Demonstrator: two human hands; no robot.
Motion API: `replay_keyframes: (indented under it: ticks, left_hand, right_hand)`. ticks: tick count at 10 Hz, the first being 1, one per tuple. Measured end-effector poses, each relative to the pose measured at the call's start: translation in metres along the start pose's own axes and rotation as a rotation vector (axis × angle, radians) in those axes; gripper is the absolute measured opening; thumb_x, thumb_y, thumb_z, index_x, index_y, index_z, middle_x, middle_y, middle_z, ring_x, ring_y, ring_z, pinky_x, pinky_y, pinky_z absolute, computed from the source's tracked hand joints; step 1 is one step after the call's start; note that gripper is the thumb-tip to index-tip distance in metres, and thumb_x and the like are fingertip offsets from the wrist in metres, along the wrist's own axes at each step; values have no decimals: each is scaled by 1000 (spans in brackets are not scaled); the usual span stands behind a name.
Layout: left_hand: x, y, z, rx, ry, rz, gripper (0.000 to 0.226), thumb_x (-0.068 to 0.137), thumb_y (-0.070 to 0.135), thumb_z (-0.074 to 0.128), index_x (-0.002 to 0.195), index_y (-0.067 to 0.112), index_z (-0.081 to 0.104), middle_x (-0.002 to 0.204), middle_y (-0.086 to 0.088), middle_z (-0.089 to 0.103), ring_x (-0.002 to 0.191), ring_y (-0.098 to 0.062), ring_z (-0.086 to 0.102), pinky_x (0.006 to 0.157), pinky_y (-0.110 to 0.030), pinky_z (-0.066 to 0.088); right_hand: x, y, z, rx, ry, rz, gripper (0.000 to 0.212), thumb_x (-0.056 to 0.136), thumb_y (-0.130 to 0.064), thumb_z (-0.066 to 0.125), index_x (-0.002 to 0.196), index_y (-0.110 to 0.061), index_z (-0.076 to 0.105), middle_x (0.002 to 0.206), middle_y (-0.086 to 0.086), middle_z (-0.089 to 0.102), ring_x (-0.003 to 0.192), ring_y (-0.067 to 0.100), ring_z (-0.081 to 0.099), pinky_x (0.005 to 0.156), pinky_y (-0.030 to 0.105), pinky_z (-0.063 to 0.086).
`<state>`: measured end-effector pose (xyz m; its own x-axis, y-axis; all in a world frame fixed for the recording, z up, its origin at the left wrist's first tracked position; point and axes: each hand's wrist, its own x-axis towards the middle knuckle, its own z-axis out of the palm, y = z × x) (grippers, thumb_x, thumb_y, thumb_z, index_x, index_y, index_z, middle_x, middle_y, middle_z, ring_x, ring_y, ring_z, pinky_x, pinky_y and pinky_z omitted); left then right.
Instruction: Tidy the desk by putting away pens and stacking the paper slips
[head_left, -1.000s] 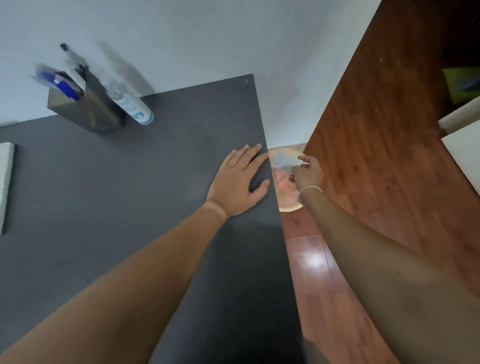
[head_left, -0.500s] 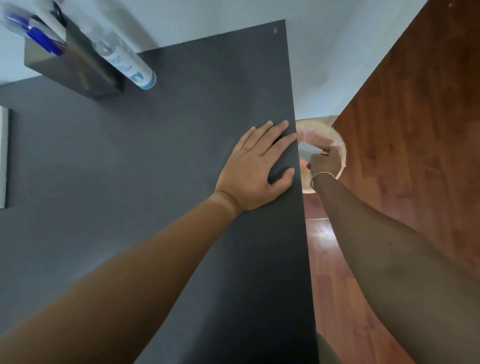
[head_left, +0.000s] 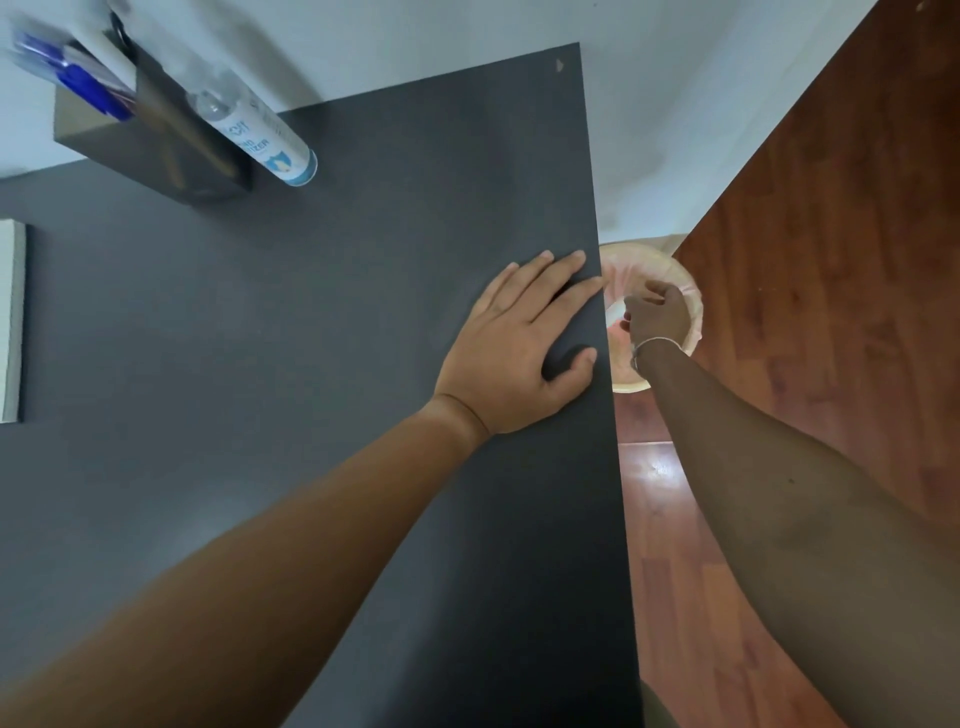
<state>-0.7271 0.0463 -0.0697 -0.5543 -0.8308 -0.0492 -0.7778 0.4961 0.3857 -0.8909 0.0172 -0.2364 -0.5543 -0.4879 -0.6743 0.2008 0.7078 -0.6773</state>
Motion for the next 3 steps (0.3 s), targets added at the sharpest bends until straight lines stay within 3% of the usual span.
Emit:
replay_keyframes:
  ticks: [1,3]
  left_hand:
    - [-1,0,0,11,-9,-1,56,84,40,47,136,19,45,149,-1,41,140,-20,31,118,-31,11]
    - [0,2,-2,9,-39,-10,56,84,40,46,137,21,43,150,1,39,142,-18,28,118,-30,8]
  right_hand:
    - [-5,1,-2,-5,-3,4,20,84,-17,60,103,-23,58,97,5,63,99,34,63,93,44,53]
    - [-5,0,-13,-34,-44,-48,36,84,-26,58,119,-17,57,120,13,63,104,32,61,97,47,50]
